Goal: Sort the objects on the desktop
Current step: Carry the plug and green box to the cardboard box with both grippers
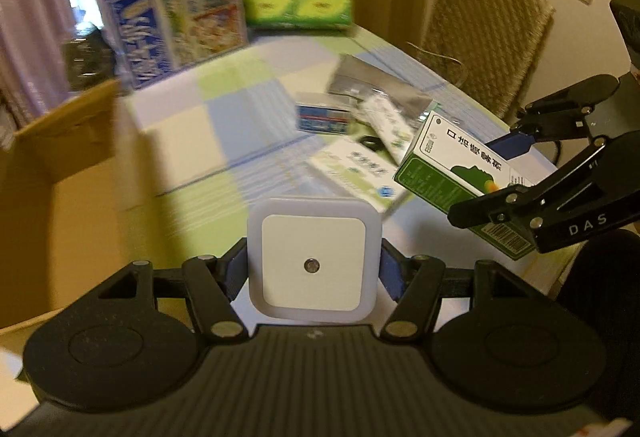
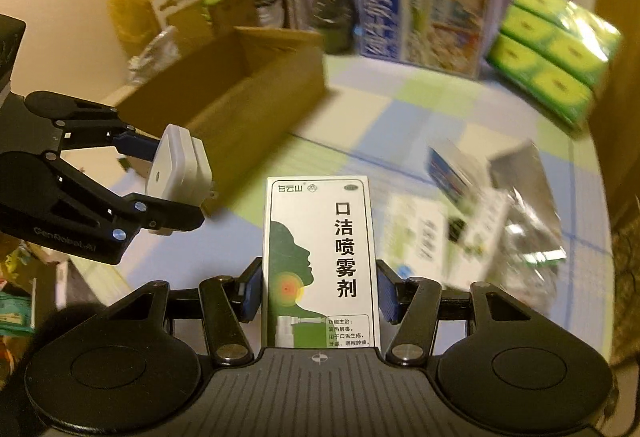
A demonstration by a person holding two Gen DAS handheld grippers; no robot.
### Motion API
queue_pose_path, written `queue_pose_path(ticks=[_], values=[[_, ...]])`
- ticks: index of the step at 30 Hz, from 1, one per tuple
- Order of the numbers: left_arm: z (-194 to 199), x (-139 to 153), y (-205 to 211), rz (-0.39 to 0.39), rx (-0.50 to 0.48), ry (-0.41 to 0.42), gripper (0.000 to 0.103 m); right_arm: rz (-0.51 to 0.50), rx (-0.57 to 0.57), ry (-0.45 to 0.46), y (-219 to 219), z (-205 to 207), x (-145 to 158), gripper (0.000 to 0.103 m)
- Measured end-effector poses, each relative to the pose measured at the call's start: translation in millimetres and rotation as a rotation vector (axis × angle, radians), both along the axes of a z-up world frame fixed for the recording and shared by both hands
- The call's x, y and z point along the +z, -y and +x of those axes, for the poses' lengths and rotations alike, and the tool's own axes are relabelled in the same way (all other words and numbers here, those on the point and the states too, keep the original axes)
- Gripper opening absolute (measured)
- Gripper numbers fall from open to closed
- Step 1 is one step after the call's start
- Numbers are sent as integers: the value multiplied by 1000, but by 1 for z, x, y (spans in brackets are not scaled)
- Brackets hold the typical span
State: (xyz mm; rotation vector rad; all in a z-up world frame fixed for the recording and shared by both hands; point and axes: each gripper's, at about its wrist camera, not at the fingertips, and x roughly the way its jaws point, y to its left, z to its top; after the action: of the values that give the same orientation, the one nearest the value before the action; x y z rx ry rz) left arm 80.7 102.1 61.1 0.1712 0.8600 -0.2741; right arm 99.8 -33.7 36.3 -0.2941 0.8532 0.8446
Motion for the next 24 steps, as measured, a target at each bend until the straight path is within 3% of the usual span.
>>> queue_pose_path(ticks=[11, 24], values=[[-18, 48, -111, 87, 172, 40, 61, 56, 103, -4, -121, 4, 23, 53], [31, 36, -208, 84, 277, 21, 61, 88, 75, -39, -215, 56, 14, 53]])
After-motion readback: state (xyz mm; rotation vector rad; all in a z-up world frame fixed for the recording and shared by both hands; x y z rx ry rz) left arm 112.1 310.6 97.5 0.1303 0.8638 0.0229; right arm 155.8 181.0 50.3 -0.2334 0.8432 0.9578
